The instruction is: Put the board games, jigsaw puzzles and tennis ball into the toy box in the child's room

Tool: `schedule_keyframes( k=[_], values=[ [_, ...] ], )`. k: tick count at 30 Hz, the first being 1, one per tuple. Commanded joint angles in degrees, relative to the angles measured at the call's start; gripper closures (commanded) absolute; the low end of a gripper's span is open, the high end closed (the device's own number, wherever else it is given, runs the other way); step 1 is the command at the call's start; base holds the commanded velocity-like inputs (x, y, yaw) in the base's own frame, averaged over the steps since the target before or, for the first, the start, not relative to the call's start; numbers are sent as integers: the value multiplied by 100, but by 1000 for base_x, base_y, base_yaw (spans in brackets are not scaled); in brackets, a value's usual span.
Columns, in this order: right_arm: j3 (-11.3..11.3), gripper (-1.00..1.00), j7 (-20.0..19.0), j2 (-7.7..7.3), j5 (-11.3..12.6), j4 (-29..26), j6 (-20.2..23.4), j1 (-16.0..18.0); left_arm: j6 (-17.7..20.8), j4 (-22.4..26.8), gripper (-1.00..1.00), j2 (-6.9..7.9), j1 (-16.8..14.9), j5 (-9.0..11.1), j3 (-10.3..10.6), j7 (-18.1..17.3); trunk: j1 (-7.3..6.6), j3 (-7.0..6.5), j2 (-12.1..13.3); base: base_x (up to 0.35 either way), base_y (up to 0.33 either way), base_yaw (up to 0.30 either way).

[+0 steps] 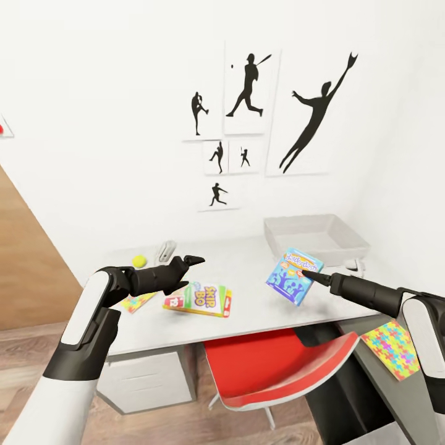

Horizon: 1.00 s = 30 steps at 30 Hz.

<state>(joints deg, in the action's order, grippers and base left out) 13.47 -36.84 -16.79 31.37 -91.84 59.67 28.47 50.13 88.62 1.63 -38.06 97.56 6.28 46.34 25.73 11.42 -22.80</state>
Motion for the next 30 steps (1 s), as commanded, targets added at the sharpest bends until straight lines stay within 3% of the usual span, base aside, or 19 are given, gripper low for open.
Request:
schedule_keyframes(
  k=[1,16,30],
  values=[
    [7,100,-43,0,1,0,33,5,-6,6,-100,3,-5,51,4,60,6,11,-12,199,-218,1],
    [-1,100,-43,3,1,0,33,3,-12,6,-100,4,0,52,-2,60,6,11,-12,64,-66,18],
    [-7,100,-43,17,1,0,33,9,-12,6,-100,4,8,44,-4,55,6,11,-12,67,-53,221]
  ],
)
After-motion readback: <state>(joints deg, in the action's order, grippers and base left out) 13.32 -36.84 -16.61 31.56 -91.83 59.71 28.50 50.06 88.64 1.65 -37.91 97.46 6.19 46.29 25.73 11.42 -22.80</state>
